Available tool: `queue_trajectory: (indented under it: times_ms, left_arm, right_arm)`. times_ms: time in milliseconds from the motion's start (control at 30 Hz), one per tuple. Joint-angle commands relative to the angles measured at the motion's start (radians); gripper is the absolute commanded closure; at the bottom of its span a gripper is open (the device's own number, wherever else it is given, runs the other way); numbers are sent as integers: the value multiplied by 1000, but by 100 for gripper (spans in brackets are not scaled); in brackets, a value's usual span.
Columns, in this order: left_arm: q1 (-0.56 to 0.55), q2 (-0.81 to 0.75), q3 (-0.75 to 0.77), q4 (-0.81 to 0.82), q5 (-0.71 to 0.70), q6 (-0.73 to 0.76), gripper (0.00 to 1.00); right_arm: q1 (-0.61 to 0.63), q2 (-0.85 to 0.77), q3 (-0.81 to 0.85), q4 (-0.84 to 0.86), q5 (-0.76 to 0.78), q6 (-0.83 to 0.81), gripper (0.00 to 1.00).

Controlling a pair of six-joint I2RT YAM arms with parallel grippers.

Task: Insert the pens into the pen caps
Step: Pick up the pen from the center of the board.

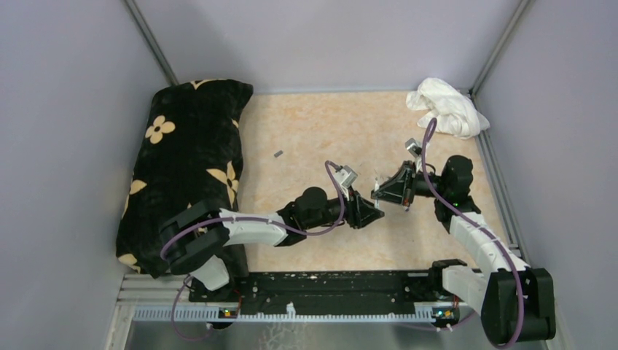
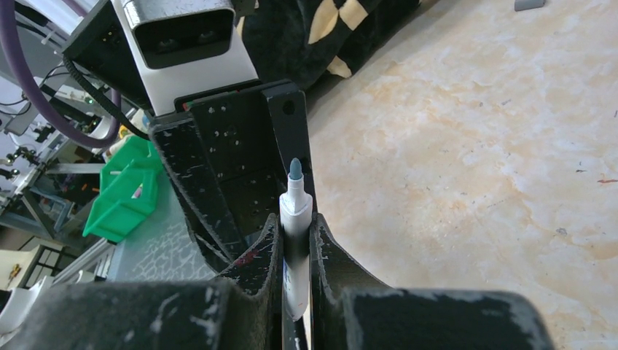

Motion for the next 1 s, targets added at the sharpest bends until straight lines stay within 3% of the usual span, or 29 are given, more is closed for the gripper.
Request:
queue_trajectory:
  times_ms: [0, 233, 267, 400, 467, 967]
  left_arm:
    - [4, 36, 47, 38, 39, 0, 61]
    - [11, 54, 61, 46, 30, -12, 99]
    - [11, 54, 58, 55, 24, -12, 100]
    - [10, 49, 49, 103, -22, -14, 100]
    - [10, 52, 61, 118, -39, -13, 100]
    - [12, 111, 111, 243, -88, -66, 100]
  right_arm:
    - [16, -2, 39, 22, -21, -21, 100]
    - [18, -5, 30, 48, -19, 3, 100]
    - [18, -5, 29, 54, -15, 11, 99]
    - [20, -8, 12, 91, 17, 53, 77]
    - [21, -8, -2, 125, 37, 80, 71]
    - [43, -3, -41, 219, 86, 142, 72]
